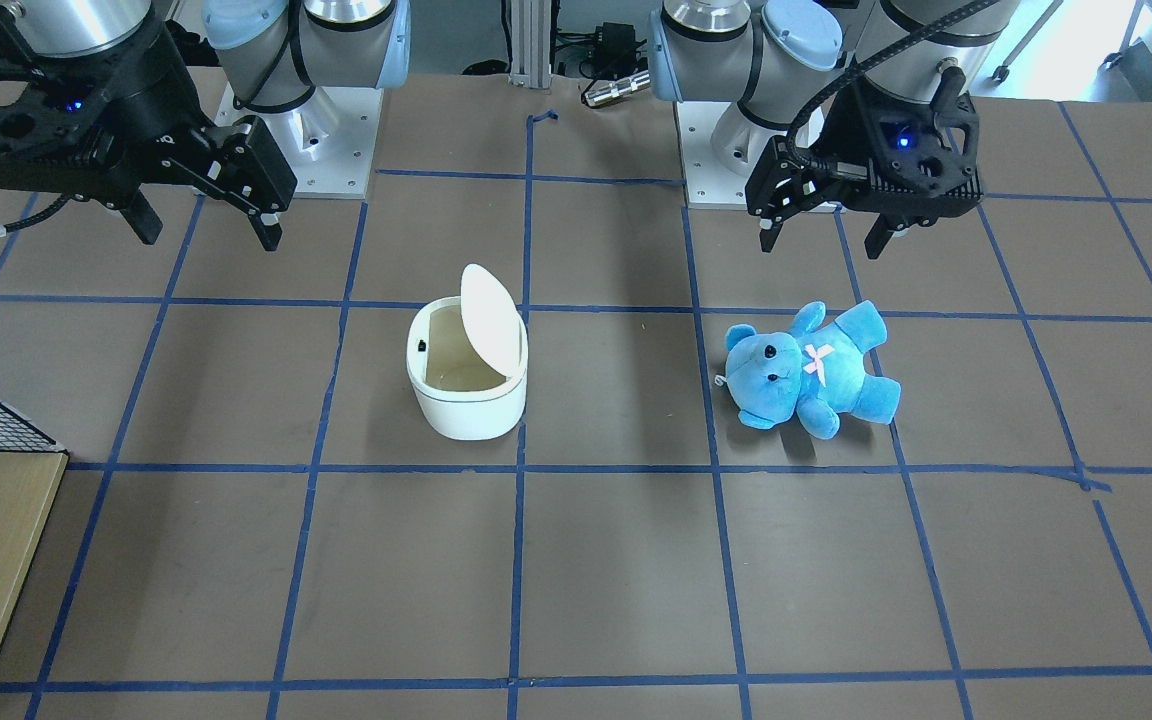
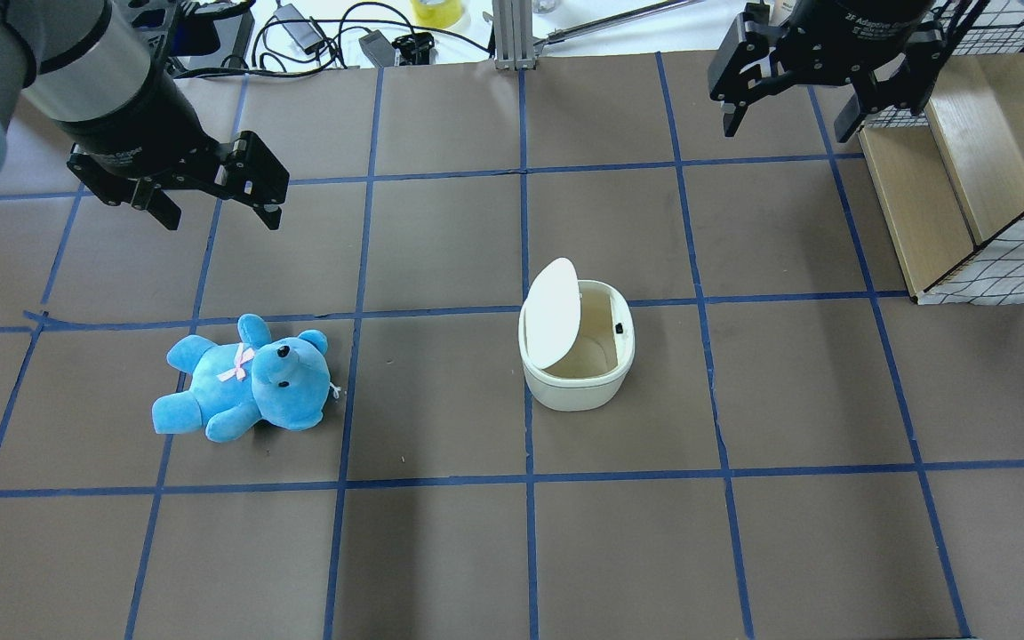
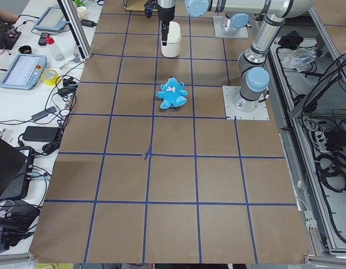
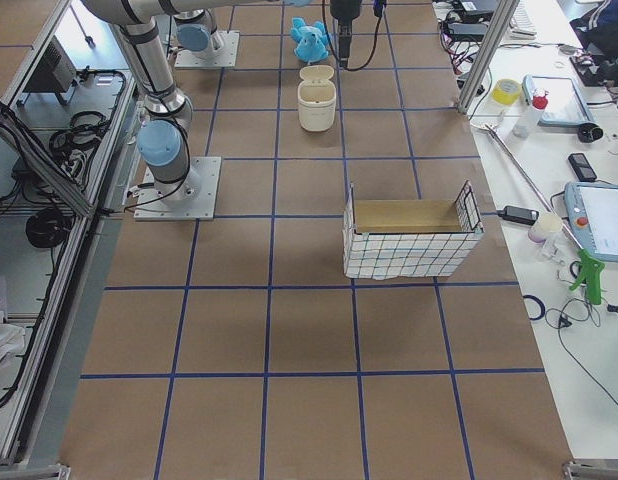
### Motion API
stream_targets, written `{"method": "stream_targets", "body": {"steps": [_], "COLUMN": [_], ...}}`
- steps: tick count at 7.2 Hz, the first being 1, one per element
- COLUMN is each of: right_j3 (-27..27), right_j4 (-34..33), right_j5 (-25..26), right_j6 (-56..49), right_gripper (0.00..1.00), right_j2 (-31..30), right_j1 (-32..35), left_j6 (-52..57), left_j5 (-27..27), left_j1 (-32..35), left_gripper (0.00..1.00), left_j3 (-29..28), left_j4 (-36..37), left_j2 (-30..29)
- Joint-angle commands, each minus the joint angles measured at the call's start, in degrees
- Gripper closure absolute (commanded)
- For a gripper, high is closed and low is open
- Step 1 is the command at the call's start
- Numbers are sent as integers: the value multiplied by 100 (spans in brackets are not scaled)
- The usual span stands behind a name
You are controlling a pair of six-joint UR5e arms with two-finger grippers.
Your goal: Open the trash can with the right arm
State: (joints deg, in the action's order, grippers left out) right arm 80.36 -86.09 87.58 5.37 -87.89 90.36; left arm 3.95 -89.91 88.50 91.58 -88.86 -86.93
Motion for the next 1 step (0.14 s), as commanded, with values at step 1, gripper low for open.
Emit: {"method": "stream_targets", "body": {"steps": [1], "right_j3": [-3], "right_j4": [-5], "right_j5": [-30], "right_j6": [0], "right_gripper": [0], "right_j2": [0], "right_j1": [8], "left_j6": [0], "left_j5": [0], "left_j1": [0], "left_gripper": [0], "left_j3": [0], "left_j4": [0], "left_j2": [0]}}
